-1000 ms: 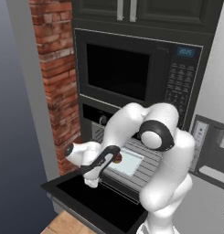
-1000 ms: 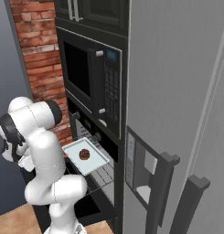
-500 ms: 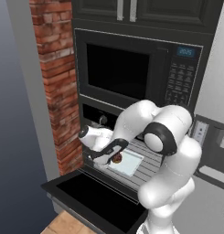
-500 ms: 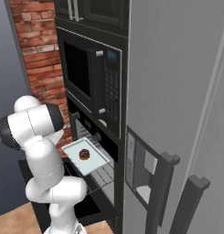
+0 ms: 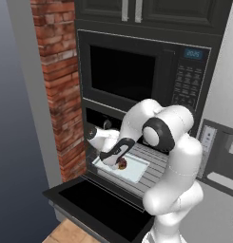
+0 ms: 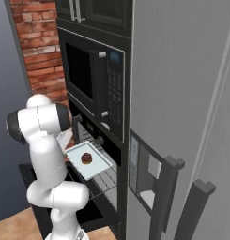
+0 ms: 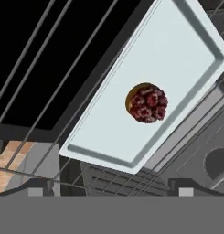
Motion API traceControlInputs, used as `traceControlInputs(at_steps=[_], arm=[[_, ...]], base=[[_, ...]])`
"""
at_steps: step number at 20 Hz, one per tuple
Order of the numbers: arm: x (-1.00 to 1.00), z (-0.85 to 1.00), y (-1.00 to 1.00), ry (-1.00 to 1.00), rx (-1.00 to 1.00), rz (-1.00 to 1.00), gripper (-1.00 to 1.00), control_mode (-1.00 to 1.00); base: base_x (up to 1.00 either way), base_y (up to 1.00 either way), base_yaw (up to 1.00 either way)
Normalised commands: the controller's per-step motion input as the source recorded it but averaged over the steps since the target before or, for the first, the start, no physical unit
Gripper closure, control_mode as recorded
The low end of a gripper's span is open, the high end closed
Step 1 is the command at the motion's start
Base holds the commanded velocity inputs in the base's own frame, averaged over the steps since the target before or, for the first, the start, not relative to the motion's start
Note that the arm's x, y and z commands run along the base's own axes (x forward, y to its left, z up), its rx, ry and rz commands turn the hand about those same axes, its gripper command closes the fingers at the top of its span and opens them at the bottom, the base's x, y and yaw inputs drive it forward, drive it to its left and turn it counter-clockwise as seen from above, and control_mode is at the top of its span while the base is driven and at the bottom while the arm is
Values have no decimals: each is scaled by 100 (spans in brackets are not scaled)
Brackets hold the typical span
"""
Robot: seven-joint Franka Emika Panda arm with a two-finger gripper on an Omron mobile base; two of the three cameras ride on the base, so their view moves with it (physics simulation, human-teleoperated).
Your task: Take the baked cake out of the oven and place it on the plate for cooling. Then close the oven door.
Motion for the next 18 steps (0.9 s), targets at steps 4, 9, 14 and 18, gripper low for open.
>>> traceControlInputs(at_steps=[4, 9, 14, 18], arm=[[35, -35, -2, 21, 0, 9, -100, -100], [33, -36, 0, 14, -1, 6, -100, -100], [16, -26, 0, 0, -4, 5, -100, -100], [18, -30, 0, 2, -5, 4, -100, -100]], base=[[0, 0, 0], [0, 0, 0], [0, 0, 0], [0, 0, 0]])
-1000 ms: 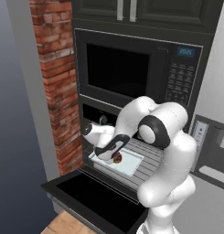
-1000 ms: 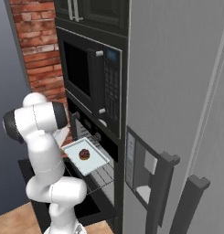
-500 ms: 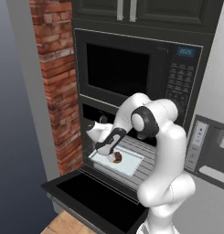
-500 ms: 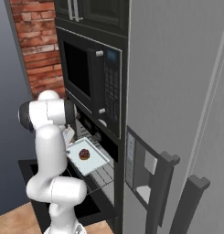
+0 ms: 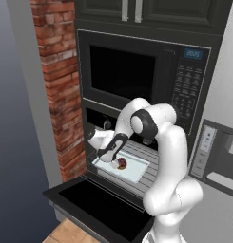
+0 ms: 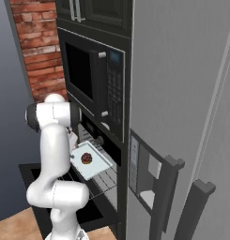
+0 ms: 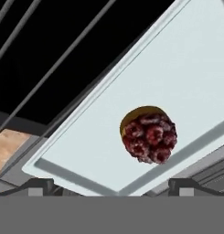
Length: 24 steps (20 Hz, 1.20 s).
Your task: Take the baked cake out of the oven and place it on the plate for cooling. Then close the oven door.
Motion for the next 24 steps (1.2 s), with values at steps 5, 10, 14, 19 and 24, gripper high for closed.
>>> traceControlInputs(at_steps=[5, 10, 14, 19, 24], arm=[[18, -22, -2, 0, -3, 4, -100, -100], [14, -14, -12, 2, -1, 1, -100, -100], [10, -15, -20, 4, 0, 1, -100, -100], [6, -13, -15, 3, 0, 2, -100, -100], [14, -14, -3, 1, 0, 4, -100, -100]], base=[[0, 0, 0], [0, 0, 0], [0, 0, 0], [0, 0, 0], [0, 0, 0]])
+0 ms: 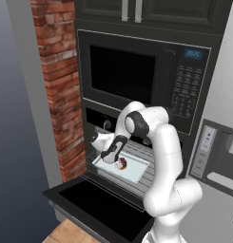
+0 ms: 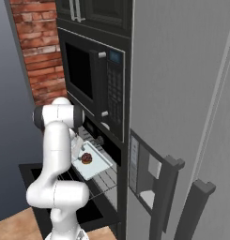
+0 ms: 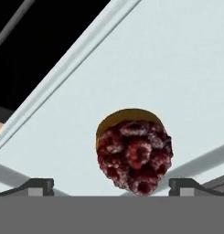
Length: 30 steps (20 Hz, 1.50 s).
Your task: Take the baked cake out of the oven and place it on the plate for cooling. Then close the oven door.
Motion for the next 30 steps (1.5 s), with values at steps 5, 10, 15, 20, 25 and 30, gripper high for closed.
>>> traceControlInputs(at_steps=[5, 10, 15, 20, 25, 30], arm=[[14, -14, 0, 1, 0, 5, -100, -100], [3, -14, -4, 4, 0, 3, -100, -100], [0, -7, -20, 4, 0, 0, -100, -100], [0, -9, -21, 2, 0, 1, -100, -100], [-5, -28, -29, 4, 0, 1, -100, -100], [-2, -58, -25, 3, 0, 6, -100, -100]], base=[[0, 0, 0], [0, 0, 0], [0, 0, 0], [0, 0, 0], [0, 0, 0], [0, 0, 0]])
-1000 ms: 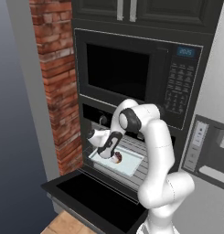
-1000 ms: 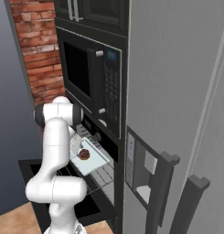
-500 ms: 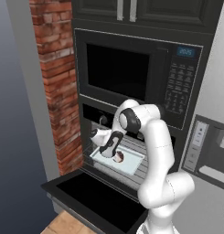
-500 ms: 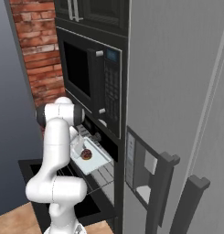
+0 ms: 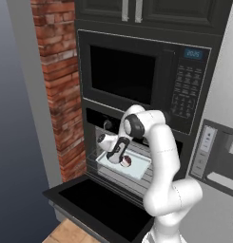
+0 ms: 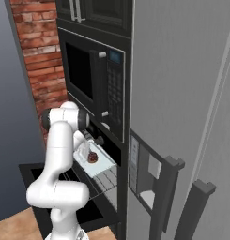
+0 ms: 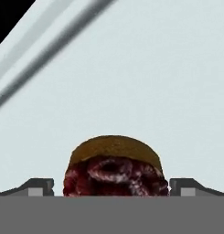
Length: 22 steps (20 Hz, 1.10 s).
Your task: Take the baked cake out of the oven and place it on the plate for cooling. Then close the oven door.
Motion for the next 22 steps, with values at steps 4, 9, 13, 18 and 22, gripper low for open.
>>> traceControlInputs(at_steps=[4, 9, 13, 18, 22], arm=[[-29, -55, -5, 2, 0, 7, 100, -100], [-46, -7, -6, -1, 0, 5, 100, -100], [-47, 61, 19, -6, 0, 7, 100, -100], [-48, 99, 44, -3, 2, 13, 100, -100], [-43, 100, 37, 0, 6, 16, 100, -100]], base=[[0, 0, 0], [0, 0, 0], [0, 0, 0], [0, 0, 0], [0, 0, 0]])
